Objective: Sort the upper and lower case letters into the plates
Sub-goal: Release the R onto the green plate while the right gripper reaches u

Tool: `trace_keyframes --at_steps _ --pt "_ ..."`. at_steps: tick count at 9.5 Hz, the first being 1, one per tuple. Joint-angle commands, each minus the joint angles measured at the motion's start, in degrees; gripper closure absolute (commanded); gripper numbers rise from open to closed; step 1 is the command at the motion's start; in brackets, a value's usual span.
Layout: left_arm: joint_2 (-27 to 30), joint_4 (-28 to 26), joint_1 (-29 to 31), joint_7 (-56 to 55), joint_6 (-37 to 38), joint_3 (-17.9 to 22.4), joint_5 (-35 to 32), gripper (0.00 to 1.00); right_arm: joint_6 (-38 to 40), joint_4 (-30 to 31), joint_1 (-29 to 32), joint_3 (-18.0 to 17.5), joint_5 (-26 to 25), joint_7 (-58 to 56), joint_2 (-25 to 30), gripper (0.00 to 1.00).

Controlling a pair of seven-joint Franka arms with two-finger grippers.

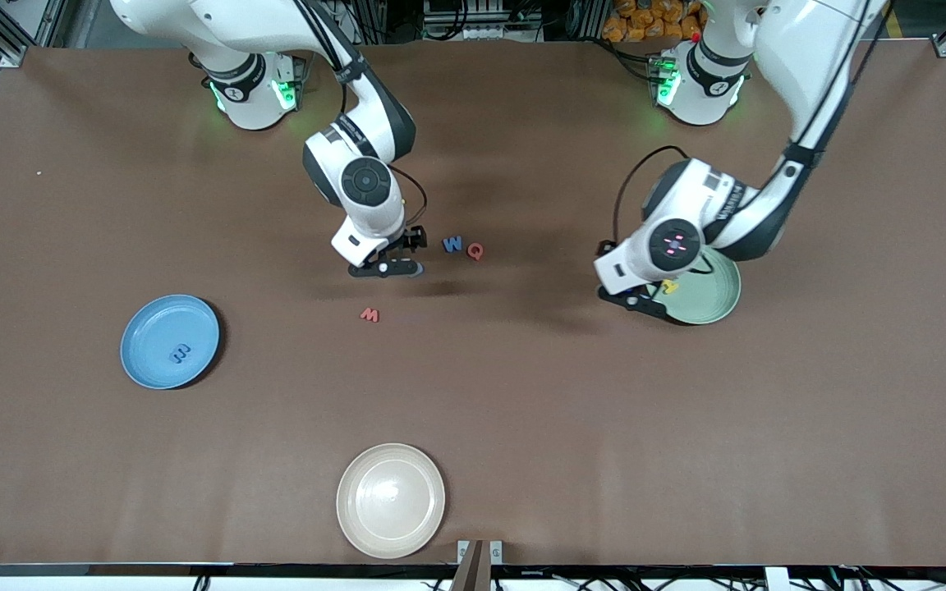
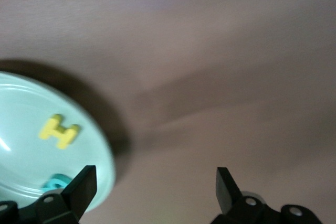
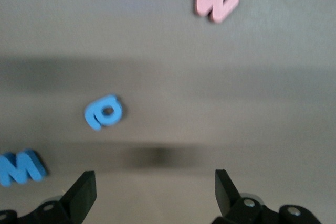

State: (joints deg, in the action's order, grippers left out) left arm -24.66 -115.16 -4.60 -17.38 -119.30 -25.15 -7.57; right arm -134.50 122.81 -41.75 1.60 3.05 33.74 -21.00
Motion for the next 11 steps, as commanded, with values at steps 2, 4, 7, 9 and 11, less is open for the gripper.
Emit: trace_keyframes --at_steps 2,4,7,9,11 --pt "-2.49 3.09 -6.11 -14.73 -3.73 0.27 2.63 0.00 -4.28 8.67 -1.84 0.51 0.55 5.26 4.12 0.00" --pt "-4.51 5.81 -10.76 -28.17 -4.10 0.36 2.91 0.00 -4.54 8.86 -2.01 -1.32 3.00 11.14 3.08 0.00" --pt "-10.65 14.32 -17.27 -50.77 -4.10 0.54 2.38 0.00 -4.20 9.29 -2.10 -2.12 4.16 13.70 2.64 0.00" --pt "-13.03 17.77 -19.29 -60.79 -4.10 0.62 2.38 0.00 -4.63 10.78 -1.93 -3.35 4.16 15.38 2.72 0.00" --pt "-13.22 17.69 -21.58 -69.25 -7.85 0.89 2.03 0.00 -4.90 10.62 5.49 -10.51 4.07 10.24 2.20 0.00"
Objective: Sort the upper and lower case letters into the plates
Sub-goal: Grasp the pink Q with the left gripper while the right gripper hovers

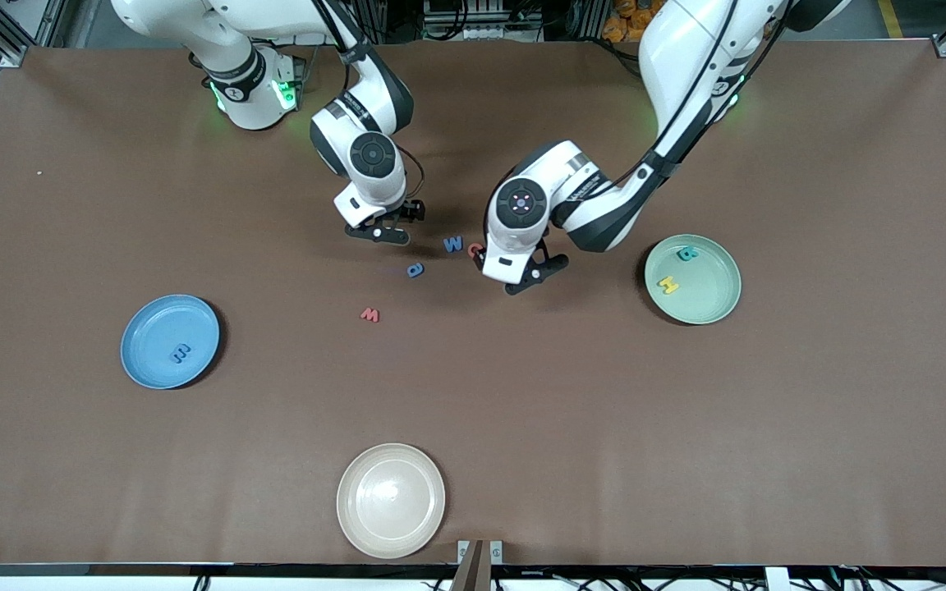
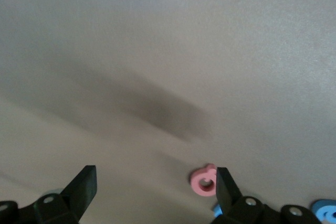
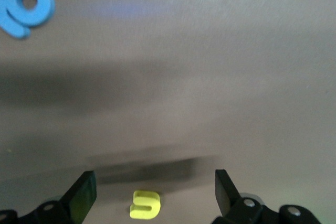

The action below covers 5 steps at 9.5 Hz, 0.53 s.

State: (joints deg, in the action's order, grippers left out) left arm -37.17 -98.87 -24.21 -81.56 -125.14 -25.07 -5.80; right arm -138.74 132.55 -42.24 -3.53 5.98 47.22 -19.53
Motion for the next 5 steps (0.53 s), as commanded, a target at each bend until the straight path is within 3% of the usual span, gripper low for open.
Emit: trace_keyframes --at_steps 1,3,5 --pt "-0.80 0.88 -4.42 -10.49 -3.78 1.25 -0.87 0.00 -0.66 0.70 10.29 -9.79 1.14 -7.18 0.29 0.00" --pt "-1.67 0.70 -6.02 -19.30 -6.67 1.61 -7.45 0.00 0.65 0.78 10.25 -10.53 1.14 -12.12 -0.59 0.00" --pt "-3.95 0.69 -7.24 -21.09 -10.03 1.96 -10.01 0.00 2.68 0.69 10.16 -10.80 1.05 -20.71 -0.86 0.00"
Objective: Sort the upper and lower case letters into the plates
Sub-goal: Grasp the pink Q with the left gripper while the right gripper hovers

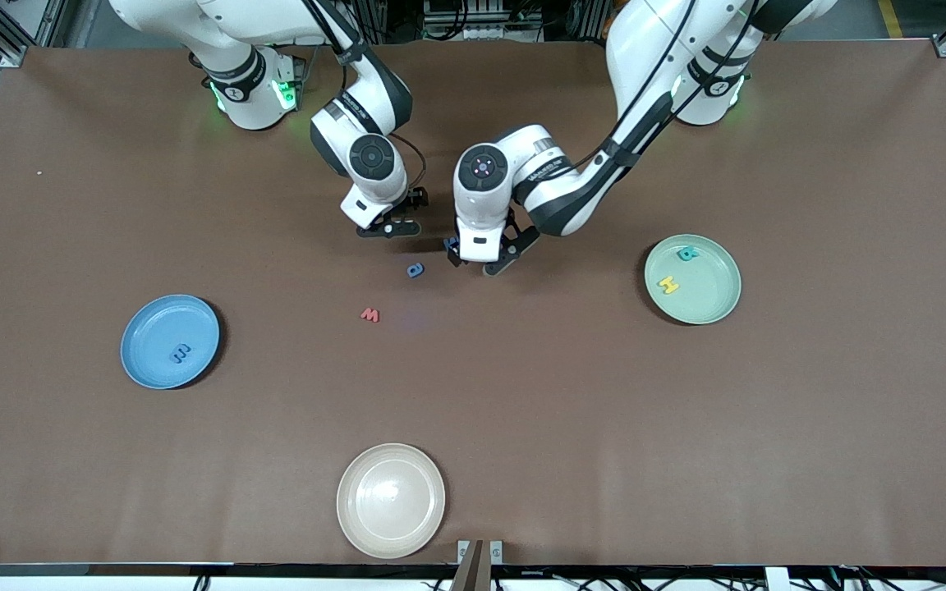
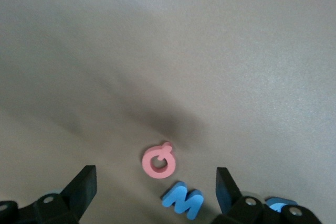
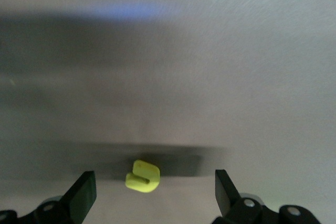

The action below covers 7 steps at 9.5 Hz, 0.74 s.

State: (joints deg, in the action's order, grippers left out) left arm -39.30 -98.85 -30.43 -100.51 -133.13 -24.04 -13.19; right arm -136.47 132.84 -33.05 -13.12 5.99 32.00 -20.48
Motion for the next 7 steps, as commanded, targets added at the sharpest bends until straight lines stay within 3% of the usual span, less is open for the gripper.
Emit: trace_keyframes --at_steps 1,3,5,6,7 --pt "-2.09 0.67 -1.12 -3.28 -2.91 1.10 -3.94 0.00 0.41 -0.04 0.71 -1.29 0.87 -9.72 0.00 0.00" --pt "-3.32 0.23 -1.73 -4.52 -3.62 1.18 -5.61 0.00 0.32 -1.09 -1.83 -1.20 -2.18 -14.39 -0.43 0.00" --pt "-4.55 0.23 -1.82 -8.20 -5.03 1.19 -8.24 0.08 0.24 -2.85 -2.19 -1.20 -13.06 -15.21 -2.71 0.00" --pt "-4.73 0.14 -2.00 -8.47 -5.03 1.19 -8.34 0.16 -0.11 -3.20 -2.36 -1.20 -15.80 -15.30 -3.68 0.00" --pt "-4.82 0.14 -2.00 -8.82 -5.03 1.19 -8.35 0.18 -0.20 -3.29 -2.63 -1.20 -17.31 -15.30 -3.86 0.00"
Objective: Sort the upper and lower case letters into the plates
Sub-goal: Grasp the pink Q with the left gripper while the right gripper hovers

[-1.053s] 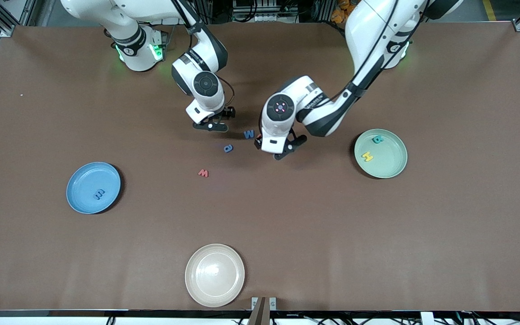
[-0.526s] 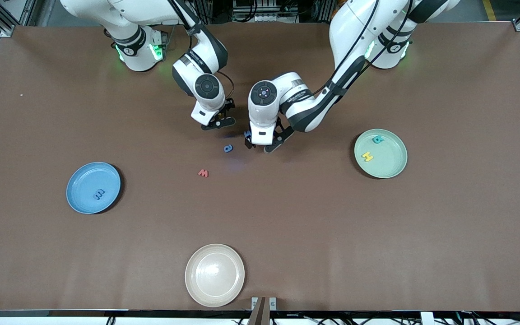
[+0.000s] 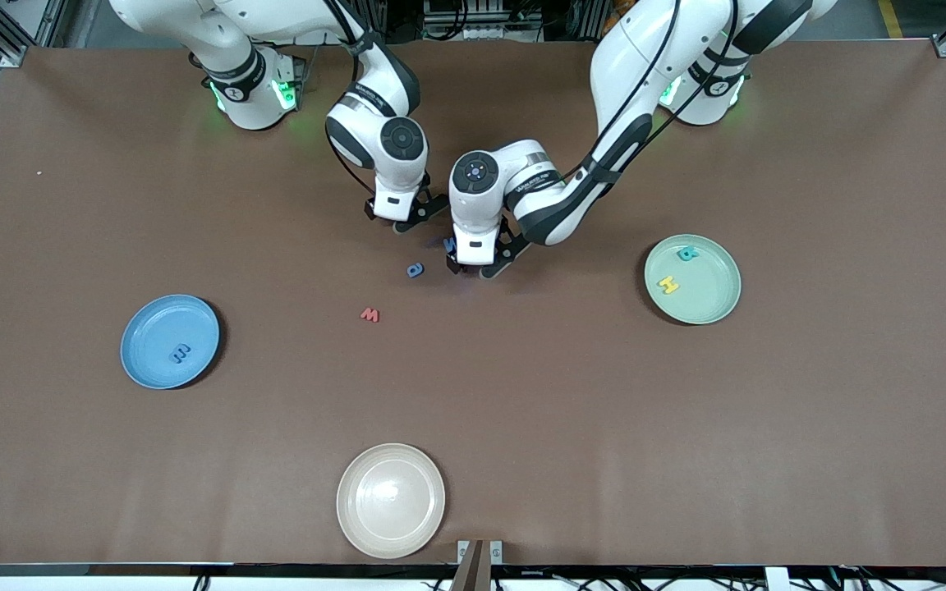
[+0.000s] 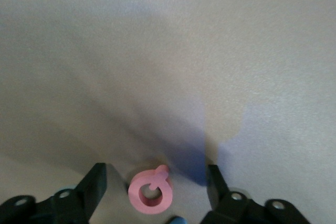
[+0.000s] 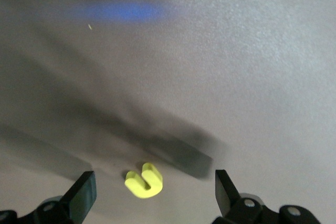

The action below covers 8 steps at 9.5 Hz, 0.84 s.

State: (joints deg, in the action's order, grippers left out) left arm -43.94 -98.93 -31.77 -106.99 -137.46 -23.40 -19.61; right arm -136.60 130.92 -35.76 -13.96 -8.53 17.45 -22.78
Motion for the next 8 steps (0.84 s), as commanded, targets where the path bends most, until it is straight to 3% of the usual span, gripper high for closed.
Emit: trace_keyframes --at_steps 1,2,8 --pt "-0.18 0.23 -0.58 -2.52 -0.71 0.55 -1.92 0.25 -0.07 -1.37 0.08 -0.36 -3.59 -0.84 -1.56 0.00" --pt "-0.18 0.23 -0.66 -2.95 -0.71 0.55 -1.83 0.32 -0.07 -1.28 -0.10 -0.36 -4.30 -0.84 -1.30 0.00" --pt "-0.36 0.32 -0.58 -6.91 -0.62 0.46 -0.69 0.35 3.53 -1.10 -3.26 -0.36 -5.53 -1.01 -0.86 0.00"
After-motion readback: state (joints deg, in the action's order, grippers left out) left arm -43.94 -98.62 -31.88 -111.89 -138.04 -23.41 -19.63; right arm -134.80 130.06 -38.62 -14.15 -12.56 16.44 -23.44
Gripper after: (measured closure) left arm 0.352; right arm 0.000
